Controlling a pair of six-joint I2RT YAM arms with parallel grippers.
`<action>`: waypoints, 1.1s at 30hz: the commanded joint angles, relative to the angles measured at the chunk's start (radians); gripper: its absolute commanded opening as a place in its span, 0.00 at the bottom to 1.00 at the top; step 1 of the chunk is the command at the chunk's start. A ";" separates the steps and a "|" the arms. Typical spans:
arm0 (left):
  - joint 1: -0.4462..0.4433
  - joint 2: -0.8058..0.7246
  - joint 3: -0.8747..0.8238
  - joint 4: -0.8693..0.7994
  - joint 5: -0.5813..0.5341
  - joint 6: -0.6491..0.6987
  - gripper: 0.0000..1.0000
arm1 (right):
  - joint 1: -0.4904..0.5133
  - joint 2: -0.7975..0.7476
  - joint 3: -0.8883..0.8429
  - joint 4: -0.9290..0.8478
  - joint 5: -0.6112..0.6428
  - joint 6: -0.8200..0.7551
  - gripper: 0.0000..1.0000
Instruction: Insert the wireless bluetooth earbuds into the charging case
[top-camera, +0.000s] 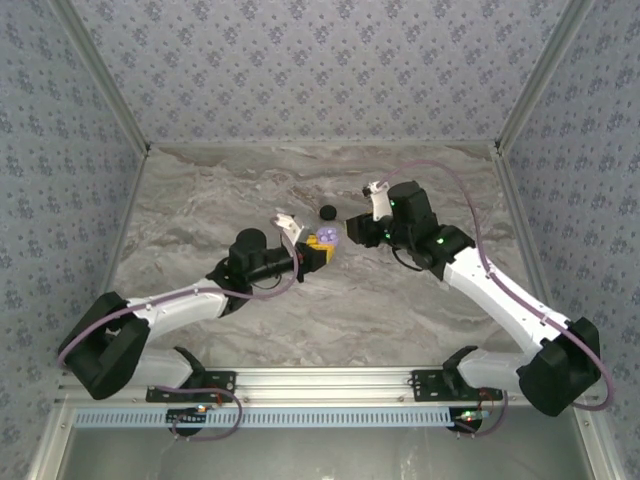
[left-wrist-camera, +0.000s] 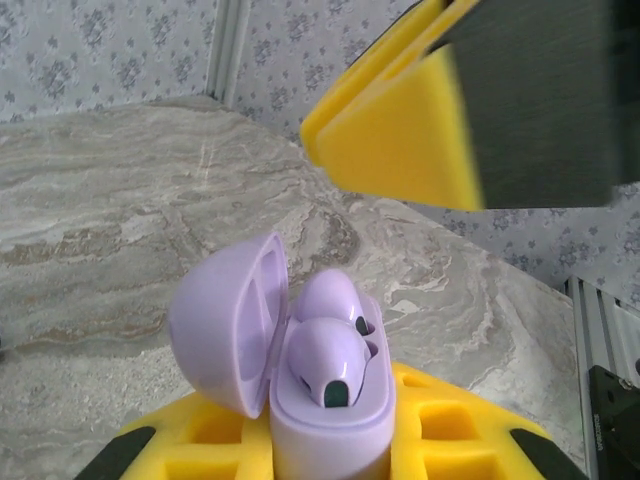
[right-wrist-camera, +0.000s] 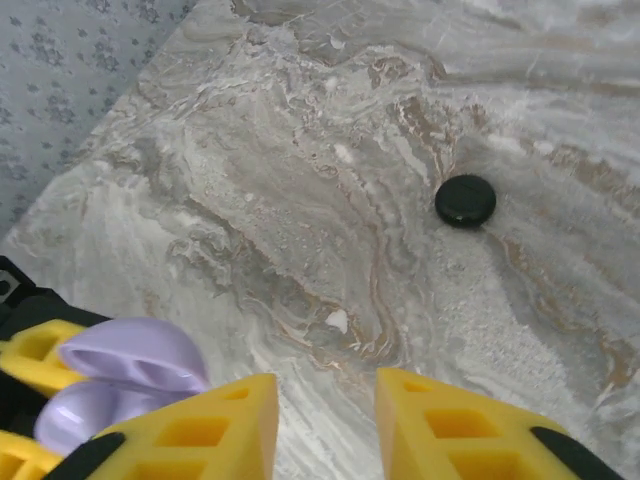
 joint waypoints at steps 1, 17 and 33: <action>-0.007 -0.044 0.040 0.007 0.076 0.044 0.11 | -0.063 -0.007 -0.027 -0.003 -0.174 0.028 0.29; -0.017 -0.040 0.080 0.043 0.191 0.018 0.11 | -0.146 0.084 -0.029 0.098 -0.550 0.050 0.13; -0.016 0.028 0.082 0.076 0.182 -0.007 0.10 | -0.137 0.065 -0.040 0.219 -0.714 0.106 0.12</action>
